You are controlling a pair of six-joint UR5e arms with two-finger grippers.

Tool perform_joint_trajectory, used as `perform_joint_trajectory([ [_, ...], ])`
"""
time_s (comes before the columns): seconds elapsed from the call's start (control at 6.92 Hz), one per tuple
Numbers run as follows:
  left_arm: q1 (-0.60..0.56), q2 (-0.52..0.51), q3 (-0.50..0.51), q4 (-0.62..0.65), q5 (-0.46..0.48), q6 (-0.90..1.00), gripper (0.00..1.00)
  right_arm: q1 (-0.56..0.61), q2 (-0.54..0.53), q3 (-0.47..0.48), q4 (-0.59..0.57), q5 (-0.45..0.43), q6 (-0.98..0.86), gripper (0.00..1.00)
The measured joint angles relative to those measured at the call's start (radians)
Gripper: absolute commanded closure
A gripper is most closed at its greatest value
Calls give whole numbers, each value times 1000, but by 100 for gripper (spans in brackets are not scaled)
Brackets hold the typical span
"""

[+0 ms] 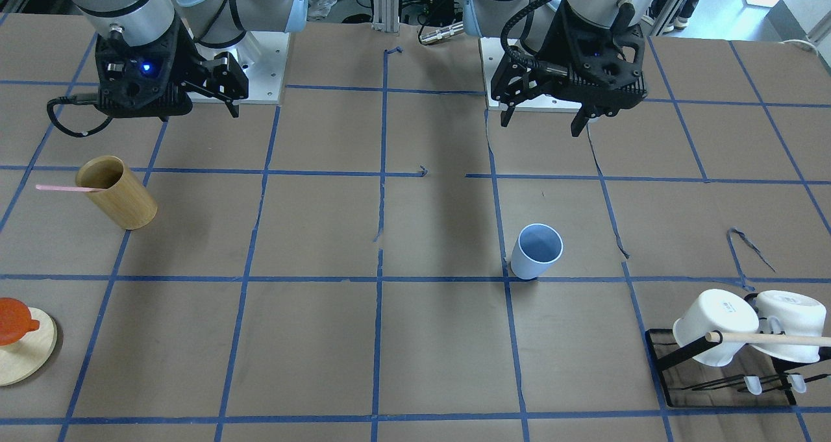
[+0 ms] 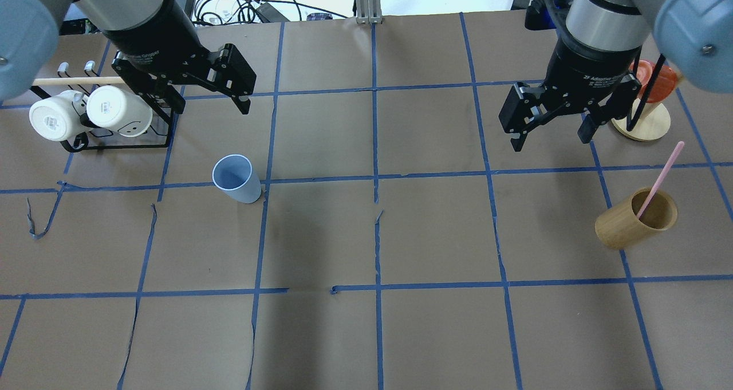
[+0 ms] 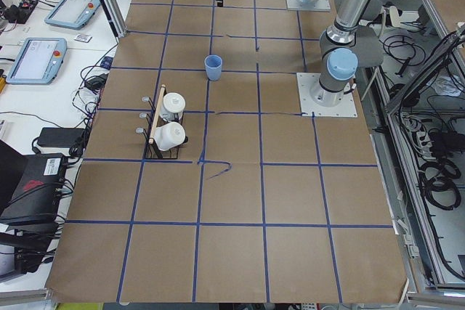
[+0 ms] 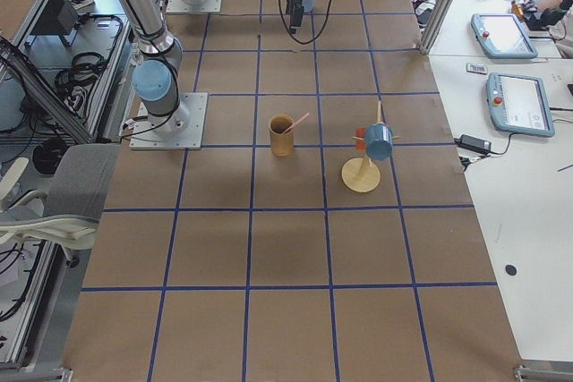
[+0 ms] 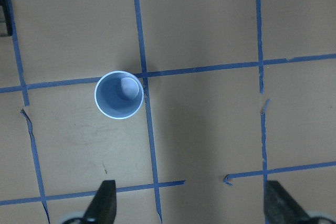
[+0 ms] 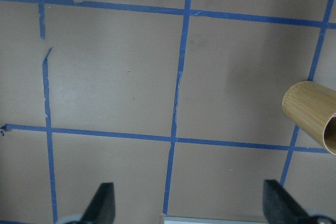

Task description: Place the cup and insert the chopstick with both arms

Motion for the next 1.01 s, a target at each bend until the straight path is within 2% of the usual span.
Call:
perform_joint_trajectory([
  [1.01, 38, 4, -10, -7, 2, 1, 0, 0, 0, 1, 6, 0, 0, 0],
])
